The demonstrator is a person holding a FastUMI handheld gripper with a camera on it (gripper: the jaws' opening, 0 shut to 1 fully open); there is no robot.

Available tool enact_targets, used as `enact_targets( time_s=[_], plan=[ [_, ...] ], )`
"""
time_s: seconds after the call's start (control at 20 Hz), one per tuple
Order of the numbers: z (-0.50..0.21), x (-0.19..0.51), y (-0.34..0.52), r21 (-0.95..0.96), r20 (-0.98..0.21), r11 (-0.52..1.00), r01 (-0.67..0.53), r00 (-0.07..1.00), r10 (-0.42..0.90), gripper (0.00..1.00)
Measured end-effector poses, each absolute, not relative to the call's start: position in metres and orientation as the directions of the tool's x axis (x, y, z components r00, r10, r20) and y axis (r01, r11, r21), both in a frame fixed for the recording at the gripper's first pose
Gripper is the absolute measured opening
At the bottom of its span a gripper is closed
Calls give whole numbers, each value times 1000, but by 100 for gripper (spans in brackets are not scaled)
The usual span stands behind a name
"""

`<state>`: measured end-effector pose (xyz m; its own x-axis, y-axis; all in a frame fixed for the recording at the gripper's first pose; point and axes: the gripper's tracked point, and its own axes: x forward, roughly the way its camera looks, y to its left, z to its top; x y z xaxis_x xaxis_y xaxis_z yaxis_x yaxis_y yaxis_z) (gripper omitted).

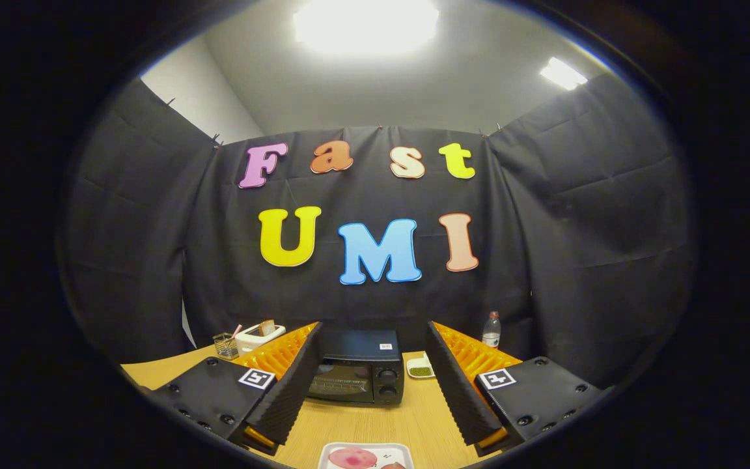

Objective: Open the toaster oven, put the food inside, and close the toaster oven door.

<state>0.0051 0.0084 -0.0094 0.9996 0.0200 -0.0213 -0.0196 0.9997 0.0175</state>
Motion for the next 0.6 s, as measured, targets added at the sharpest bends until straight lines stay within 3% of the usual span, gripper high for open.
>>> enact_targets(
  time_s=[0.6],
  plan=[
    [-14,49,41,32,-33,998,-62,997,63,97]
  ],
)
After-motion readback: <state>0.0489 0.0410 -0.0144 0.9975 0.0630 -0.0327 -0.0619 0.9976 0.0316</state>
